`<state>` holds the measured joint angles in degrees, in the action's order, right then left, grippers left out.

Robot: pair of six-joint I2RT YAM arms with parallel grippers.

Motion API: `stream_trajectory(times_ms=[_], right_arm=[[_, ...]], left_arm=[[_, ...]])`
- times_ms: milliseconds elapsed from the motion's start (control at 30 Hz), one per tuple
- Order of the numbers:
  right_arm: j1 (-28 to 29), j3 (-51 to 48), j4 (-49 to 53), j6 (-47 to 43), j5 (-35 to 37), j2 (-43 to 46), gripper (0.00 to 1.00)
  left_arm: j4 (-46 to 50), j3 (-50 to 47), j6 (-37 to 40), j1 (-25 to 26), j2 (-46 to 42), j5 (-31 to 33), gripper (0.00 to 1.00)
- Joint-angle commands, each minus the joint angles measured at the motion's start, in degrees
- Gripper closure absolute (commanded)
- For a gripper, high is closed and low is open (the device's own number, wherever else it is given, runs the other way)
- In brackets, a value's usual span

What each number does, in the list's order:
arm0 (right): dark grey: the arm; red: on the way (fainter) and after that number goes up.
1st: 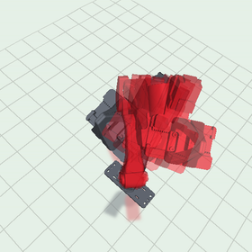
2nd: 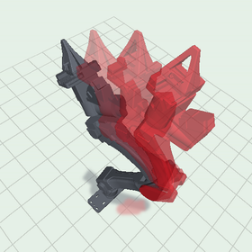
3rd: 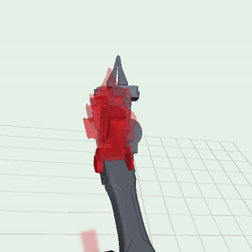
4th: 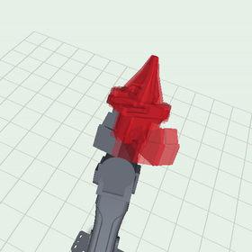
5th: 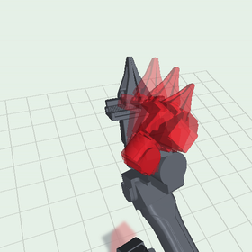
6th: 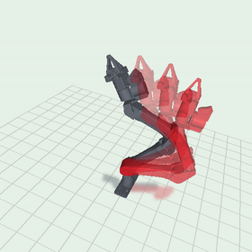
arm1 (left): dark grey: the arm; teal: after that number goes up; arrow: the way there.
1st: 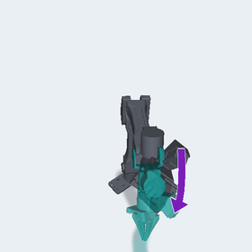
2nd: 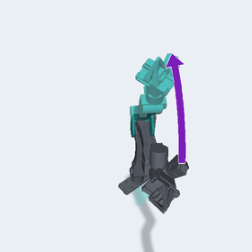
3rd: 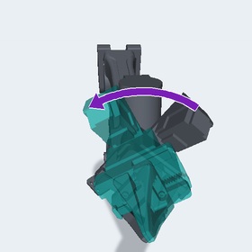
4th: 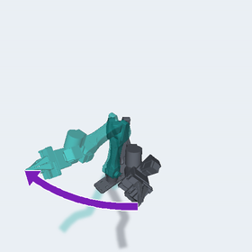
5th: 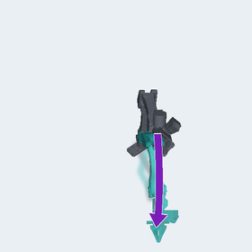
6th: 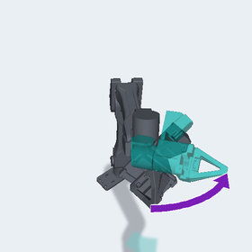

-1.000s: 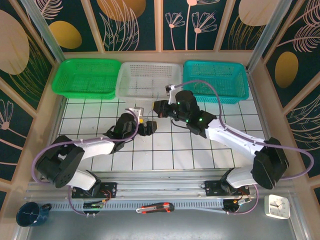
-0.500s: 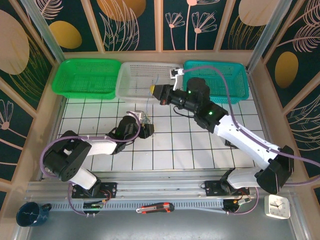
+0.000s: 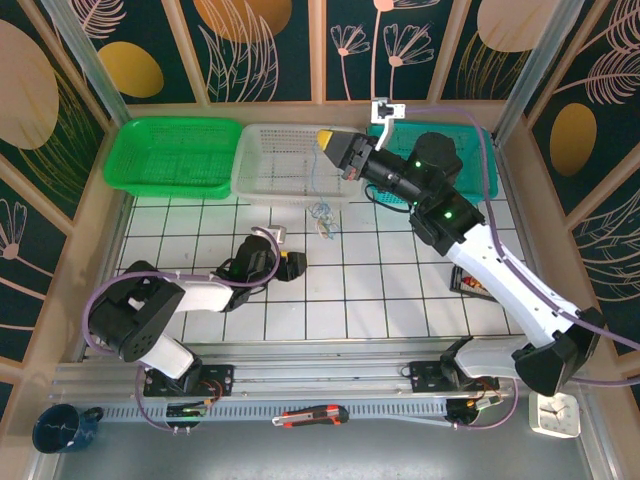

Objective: Untangle the cables

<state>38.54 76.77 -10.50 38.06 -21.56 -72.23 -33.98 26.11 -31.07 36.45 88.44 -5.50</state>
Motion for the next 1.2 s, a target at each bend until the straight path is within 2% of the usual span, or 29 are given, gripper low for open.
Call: stream_trajectory(times_ms=[0,167,400,600,733,900,1167], right_arm=[[-0.2,-0.1,-1.2,-0.3,-0.7,1.6,1.0],[0.0,-4.6,-2.0,-0.2,0.0,2.8,1.0],[1.9,-9.8,-1.7,-1.1,1.9,2.8,1.0],[5.7,-11.5,0.3,-3.6,4.8,0.6,1.0],[7.4,-12.2,0.2,-3.8,5.2,-0.6,1.0],[8.8,-11.9,0.7,-4.1,5.0,-1.7,1.0],[9.4,-9.7,2.0,-4.3,4.3,-1.9,1.0]], left_arm=[[-0.3,-1.1,-0.6,0.3,-3.8,-0.2,0.28],[2.7,-2.2,-0.3,0.3,-11.9,-0.5,0.2],[2.0,-1.9,2.6,0.3,-21.5,-4.1,0.12],[-0.9,0.4,5.1,0.4,-19.7,-8.5,0.11],[-2.7,1.5,5.6,0.5,-16.7,-8.8,0.11],[-4.6,2.5,6.3,0.6,-13.7,-6.9,0.15],[-9.2,0.5,6.6,0.6,-8.3,-4.5,0.39]])
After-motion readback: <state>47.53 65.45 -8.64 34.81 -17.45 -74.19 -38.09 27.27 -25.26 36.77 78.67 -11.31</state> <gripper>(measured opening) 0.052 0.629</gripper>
